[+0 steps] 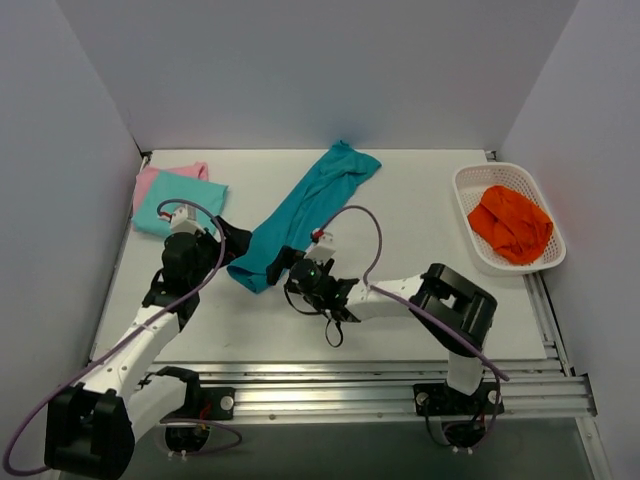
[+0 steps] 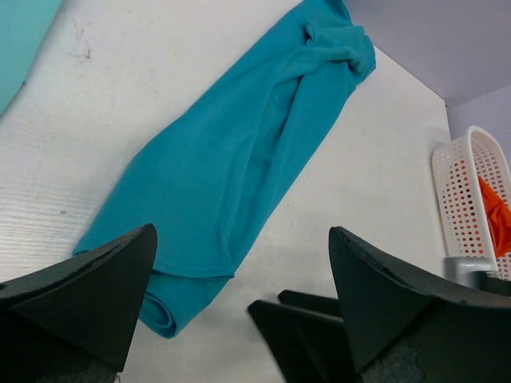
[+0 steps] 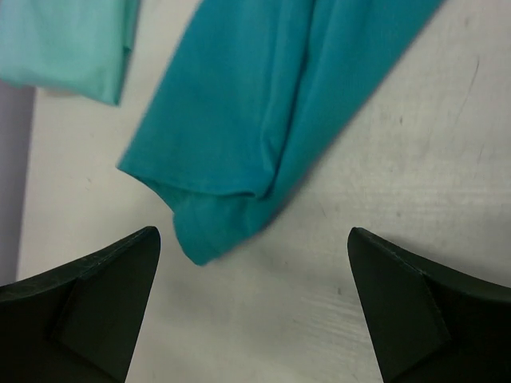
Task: Fold and stack the t-shirts
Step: Rotate the tshirt 90 degrees
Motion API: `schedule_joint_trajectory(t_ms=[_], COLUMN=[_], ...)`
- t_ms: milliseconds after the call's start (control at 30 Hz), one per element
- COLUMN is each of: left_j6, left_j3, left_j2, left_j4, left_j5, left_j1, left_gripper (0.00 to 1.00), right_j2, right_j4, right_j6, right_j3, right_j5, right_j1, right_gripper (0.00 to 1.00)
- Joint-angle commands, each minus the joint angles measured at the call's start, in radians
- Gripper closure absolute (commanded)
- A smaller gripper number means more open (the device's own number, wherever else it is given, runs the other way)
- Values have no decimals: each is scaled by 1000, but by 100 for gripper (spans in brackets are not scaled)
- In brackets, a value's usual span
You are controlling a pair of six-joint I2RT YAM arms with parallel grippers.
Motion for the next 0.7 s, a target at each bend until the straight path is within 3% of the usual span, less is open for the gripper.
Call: schedule_joint_trajectory(t_ms=[0,367,667], left_j6=[-13,-7,10], left_j3=[-4,-2,-8], left_j2=[-78,-144,-160], left_j4=[-63,-138,-157], left_j5=[-13,-32,-45], left_j1=[14,23,30], left_gripper=[2,3,3], right_j2=[40,189,353], right_j4=[-6,43,99], right_j6=[104,117,103], right_j3=[36,96,223], right_j5=[82,54,-12], right_j1=[56,71,14], right_gripper=[0,0,3])
